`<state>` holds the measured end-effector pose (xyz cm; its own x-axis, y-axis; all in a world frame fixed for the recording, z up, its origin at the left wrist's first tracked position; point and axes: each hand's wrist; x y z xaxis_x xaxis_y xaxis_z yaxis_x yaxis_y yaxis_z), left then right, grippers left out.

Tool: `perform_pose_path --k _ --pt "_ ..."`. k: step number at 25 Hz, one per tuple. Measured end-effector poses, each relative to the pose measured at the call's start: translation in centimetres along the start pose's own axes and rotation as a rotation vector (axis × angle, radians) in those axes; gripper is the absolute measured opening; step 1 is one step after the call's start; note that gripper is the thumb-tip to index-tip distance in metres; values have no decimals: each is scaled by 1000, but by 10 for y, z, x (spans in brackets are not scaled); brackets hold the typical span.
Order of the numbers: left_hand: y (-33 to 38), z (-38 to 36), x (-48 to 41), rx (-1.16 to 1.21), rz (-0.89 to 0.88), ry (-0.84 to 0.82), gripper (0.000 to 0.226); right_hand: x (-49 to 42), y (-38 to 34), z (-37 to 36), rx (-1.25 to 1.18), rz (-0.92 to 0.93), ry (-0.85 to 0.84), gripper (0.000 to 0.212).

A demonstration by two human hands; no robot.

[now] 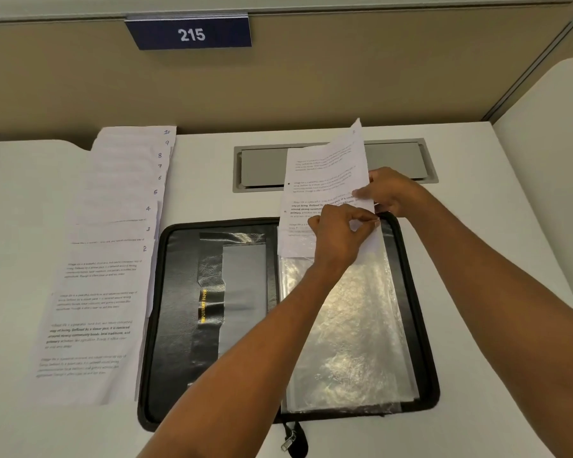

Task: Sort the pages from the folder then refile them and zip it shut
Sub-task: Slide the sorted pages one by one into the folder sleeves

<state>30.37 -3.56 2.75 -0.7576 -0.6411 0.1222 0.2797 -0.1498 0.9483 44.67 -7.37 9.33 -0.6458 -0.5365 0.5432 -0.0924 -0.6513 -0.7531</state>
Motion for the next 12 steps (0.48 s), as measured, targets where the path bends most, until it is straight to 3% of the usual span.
perform_pose_path --k 6,10,12 --pt "4 -2 -1 -156 -47 46 6 -7 0 20 100 -145 -220 27" --pt "1 -9 -2 -236 -41 102 13 -12 -2 6 94 -54 -80 27" --pt "3 -11 -2 -250 -29 128 17 -13 -4 5 147 -77 -102 24"
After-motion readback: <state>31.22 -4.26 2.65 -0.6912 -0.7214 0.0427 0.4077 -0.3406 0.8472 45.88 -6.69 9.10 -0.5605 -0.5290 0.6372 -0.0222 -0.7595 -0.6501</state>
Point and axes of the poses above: each hand's wrist, its own x-axis away from the middle knuckle, its own z-axis out of the back of the hand, y = z × x, and after that the axes turned 6 degrees about z, right-handed
